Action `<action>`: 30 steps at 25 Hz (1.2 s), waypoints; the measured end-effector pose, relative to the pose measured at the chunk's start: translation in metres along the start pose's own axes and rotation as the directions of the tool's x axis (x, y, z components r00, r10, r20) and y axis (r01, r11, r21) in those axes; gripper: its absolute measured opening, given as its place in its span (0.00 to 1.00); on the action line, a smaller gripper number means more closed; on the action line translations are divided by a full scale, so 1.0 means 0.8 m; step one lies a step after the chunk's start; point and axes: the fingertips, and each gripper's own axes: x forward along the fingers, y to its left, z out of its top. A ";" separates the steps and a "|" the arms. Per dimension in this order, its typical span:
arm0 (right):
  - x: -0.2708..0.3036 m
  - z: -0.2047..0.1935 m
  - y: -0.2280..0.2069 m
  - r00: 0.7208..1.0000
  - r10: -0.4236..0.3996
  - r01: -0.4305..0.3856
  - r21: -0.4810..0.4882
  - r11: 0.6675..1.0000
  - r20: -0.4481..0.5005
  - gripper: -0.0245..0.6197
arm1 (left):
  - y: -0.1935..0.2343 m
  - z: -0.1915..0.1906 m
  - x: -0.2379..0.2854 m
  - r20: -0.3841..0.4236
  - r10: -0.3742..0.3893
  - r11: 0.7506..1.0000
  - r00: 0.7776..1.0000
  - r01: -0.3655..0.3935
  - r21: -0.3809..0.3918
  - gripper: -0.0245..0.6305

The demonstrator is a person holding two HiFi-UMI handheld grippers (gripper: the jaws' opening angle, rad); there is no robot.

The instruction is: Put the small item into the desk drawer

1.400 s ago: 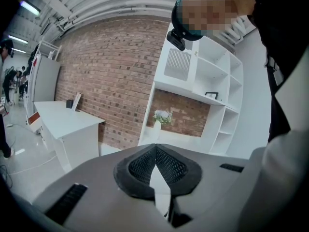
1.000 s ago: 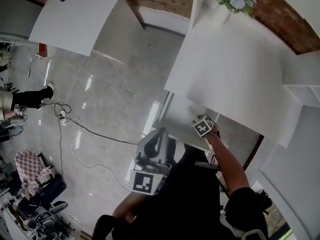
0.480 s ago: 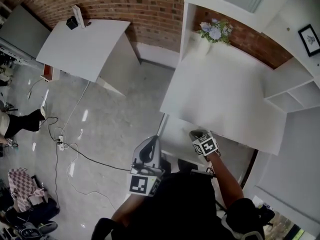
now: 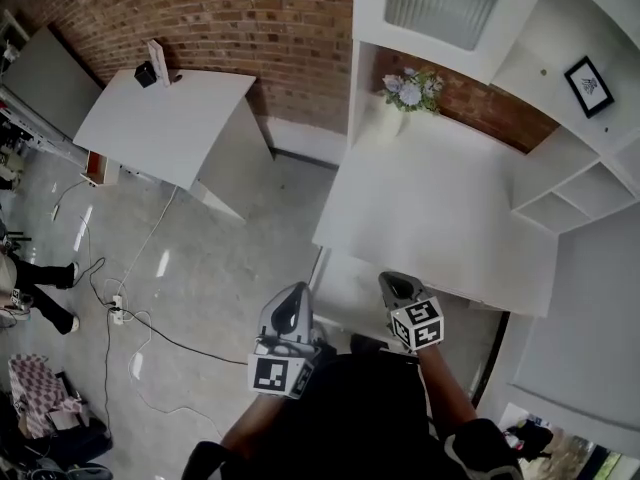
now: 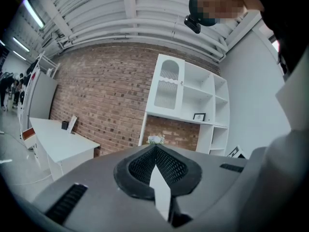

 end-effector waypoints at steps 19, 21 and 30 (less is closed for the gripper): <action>-0.112 0.112 0.043 0.930 -0.125 0.132 0.002 0.991 0.347 0.06 | -0.020 -0.008 0.007 -0.024 -0.050 0.999 0.998 0.050 0.019 0.07; -0.112 0.113 0.045 0.929 -0.128 0.133 0.010 0.991 0.347 0.06 | -0.020 -0.007 0.007 -0.019 -0.051 0.999 0.999 0.051 0.018 0.07; -0.114 0.114 0.048 0.927 -0.124 0.126 0.016 0.992 0.353 0.06 | -0.023 -0.012 0.004 -0.024 -0.052 0.999 0.998 0.053 0.008 0.07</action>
